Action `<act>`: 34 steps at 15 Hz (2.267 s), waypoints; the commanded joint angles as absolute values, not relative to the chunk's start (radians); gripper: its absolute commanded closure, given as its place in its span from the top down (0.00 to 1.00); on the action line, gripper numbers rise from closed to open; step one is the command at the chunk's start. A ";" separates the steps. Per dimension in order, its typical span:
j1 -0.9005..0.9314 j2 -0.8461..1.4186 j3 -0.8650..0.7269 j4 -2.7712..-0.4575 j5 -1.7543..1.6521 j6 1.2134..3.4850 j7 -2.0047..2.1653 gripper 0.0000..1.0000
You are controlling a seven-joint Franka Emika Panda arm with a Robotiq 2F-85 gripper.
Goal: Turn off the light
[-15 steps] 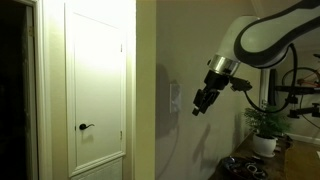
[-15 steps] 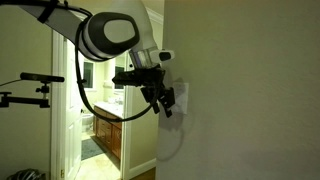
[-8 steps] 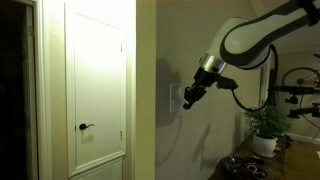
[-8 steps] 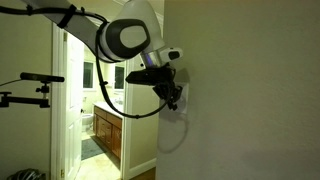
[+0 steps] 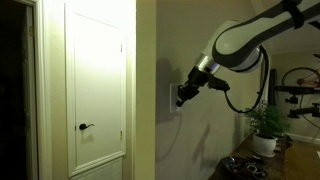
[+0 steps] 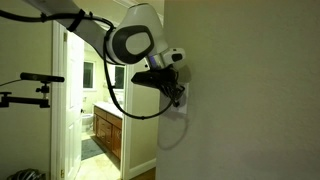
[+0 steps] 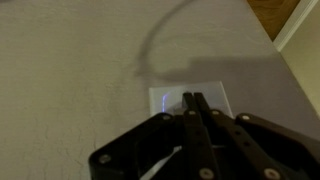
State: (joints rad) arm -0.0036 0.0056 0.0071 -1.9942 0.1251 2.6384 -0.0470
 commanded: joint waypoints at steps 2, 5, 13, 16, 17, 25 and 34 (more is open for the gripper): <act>0.001 0.047 0.010 -1.959 0.161 2.688 -0.058 0.05; 0.000 -0.015 0.010 -2.011 0.153 2.635 -0.084 0.06; -0.005 -0.197 -0.014 -2.163 0.133 2.281 -0.142 0.56; -0.010 -0.226 -0.023 -2.191 0.113 2.161 -0.120 0.75; -0.012 -0.231 -0.024 -2.196 0.099 2.123 -0.110 0.82; -0.013 -0.259 -0.015 -2.231 0.050 1.956 -0.090 1.00; -0.009 -0.221 -0.020 -2.199 0.065 1.958 -0.114 1.00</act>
